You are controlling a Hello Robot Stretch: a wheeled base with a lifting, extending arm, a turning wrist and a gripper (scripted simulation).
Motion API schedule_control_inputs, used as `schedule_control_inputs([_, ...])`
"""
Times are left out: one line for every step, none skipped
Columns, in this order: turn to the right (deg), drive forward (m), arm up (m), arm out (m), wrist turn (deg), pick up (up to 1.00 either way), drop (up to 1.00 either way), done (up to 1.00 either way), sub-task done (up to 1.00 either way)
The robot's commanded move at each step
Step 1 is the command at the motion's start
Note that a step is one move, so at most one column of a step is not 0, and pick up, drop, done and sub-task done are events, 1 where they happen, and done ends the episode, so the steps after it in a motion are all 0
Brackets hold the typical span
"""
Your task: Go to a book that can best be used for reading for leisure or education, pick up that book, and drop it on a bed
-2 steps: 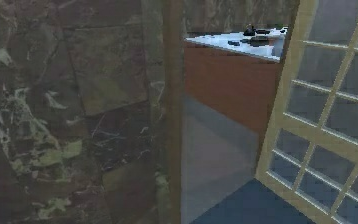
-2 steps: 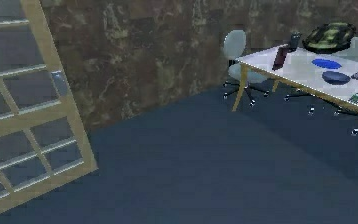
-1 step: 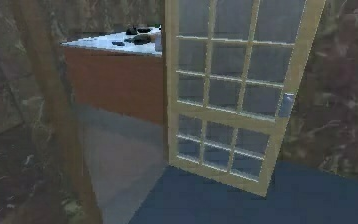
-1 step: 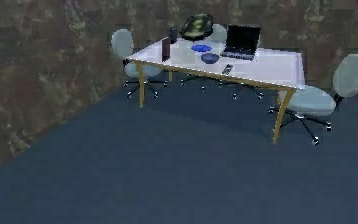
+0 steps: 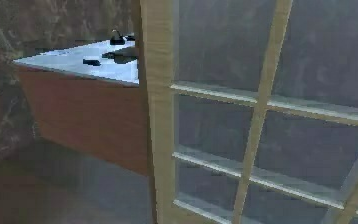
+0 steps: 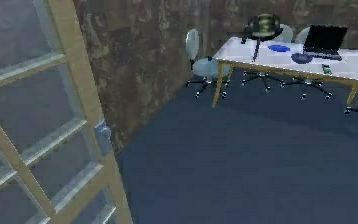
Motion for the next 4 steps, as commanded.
schedule_control_inputs([-45.0,0.00,0.00,0.00,0.0,0.00,0.00,0.00,0.00])
schedule_control_inputs([-15.0,0.00,0.00,0.00,0.0,0.00,0.00,0.00,0.00])
schedule_control_inputs([0.0,0.40,0.00,0.00,0.0,0.00,0.00,0.00,0.00])
schedule_control_inputs([36.0,0.00,0.00,0.00,0.0,0.00,0.00,0.00,0.00])
